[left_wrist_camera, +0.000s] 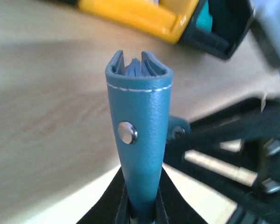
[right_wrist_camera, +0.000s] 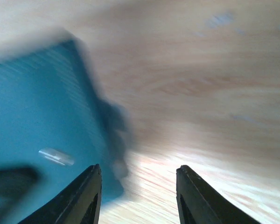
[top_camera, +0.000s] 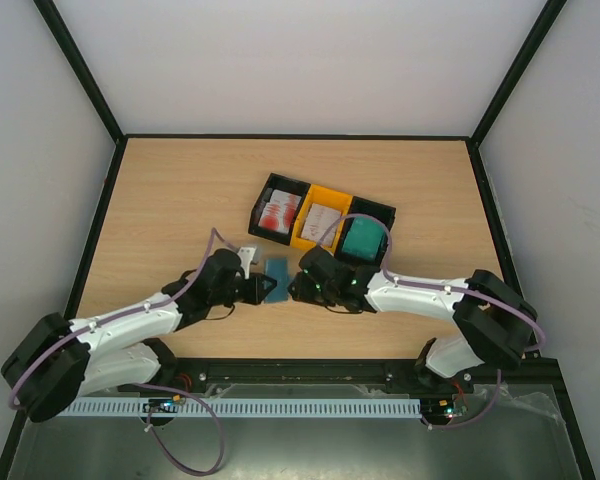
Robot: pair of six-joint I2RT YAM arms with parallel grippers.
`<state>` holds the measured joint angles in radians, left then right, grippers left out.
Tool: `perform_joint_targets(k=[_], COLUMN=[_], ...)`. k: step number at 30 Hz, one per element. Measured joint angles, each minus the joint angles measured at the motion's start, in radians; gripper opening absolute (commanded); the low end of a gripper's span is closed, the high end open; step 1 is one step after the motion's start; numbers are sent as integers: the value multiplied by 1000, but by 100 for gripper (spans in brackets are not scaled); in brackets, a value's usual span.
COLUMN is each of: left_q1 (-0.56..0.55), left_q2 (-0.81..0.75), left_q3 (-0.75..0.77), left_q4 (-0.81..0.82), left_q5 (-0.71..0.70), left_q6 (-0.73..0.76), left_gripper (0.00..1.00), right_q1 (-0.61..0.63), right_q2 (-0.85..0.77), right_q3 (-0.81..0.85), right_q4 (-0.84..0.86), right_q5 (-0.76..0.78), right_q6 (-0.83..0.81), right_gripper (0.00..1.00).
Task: Put the credit cards into the card holder
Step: Open the card holder at the center of the board.
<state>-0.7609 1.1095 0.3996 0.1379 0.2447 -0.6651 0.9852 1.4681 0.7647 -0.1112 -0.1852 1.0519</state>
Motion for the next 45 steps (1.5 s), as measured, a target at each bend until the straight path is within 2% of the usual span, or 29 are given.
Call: perform_joint_targets(k=[5,9,13,17,24,27,33,37,40,45], left_q1=[43,61,62,65,66,66,71,72,72,72], left_q2=[-46,-67,-69,-71,-79,-79,-79,-79,-79,-79], left_q3=[43,58,58,63,78,78,78,78,78,78], left_q4=[5,6,-13,-50,-82,-89,-103,-105,-107,-109], left_q5=[-48,-55,-44,-21,20,28,37,43,46,47], left_q6=[11,12,11,11,3,0,-6,-10,-13,-18], left_gripper=[3,2,3,2,3,3,3,2,3,3], right_q1=[2,2,2,2,2,2,2,2,2,2], right_q2=[-12,-21,-102,-182,-128,-73,-21,-9,-5,-6], right_q3=[-67,-44,-23,-19,19,45,75,82,82,71], right_q4=[-132,-192,-182,-111,-36,-32,-70,-88,-83,-30], right_q5=[40,100,116,97,53,45,101,129,109,64], right_q6=[-23,-40,-74,-125,-144,-148,-142,-140,-141,-132], right_gripper=[43,46,53,55,54,50,36,32,30,20])
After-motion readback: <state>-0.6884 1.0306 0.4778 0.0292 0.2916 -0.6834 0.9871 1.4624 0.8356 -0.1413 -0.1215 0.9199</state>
